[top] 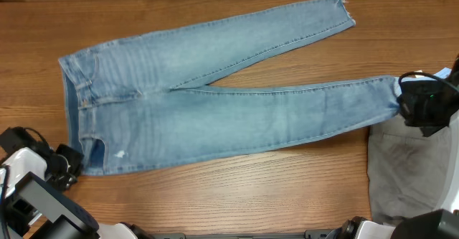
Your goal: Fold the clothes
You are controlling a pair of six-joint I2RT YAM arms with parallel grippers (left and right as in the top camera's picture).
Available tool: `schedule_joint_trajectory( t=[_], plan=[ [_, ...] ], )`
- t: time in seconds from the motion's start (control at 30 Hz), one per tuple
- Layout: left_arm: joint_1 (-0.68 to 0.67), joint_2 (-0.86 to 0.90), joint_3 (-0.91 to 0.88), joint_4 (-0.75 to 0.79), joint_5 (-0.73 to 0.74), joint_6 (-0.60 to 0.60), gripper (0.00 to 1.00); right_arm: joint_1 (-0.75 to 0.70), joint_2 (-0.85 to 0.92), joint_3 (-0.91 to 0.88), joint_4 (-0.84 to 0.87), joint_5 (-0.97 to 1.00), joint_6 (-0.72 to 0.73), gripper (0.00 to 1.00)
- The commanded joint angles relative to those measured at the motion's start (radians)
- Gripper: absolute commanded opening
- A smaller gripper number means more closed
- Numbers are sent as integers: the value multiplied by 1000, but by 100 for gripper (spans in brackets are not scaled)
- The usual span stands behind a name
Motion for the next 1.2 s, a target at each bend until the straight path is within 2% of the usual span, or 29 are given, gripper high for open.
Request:
schedule_joint_trajectory(
  t=[0.0, 0.2, 0.37, 0.53, 0.77, 1.17],
  plan=[
    [53, -42, 106, -112, -11, -37, 4, -6, -54, 135, -43, 21, -10, 4],
    [142, -184, 245, -296, -60, -37, 4, -6, -90, 308, -132, 22, -28, 4],
    [213, -334, 312, -343, -60, -47, 4, -6, -106, 431, -214, 22, -28, 4],
    [225, -431, 368, -359, -94, -48, 4, -6, -106, 568, -319, 23, -41, 4],
    [225, -436, 421, -376, -120, -50, 4, -9, -106, 690, -401, 25, -84, 11],
    [225, -414, 423, -377, -150, -59, 4, -9, -77, 690, -376, -33, -84, 5]
  ],
)
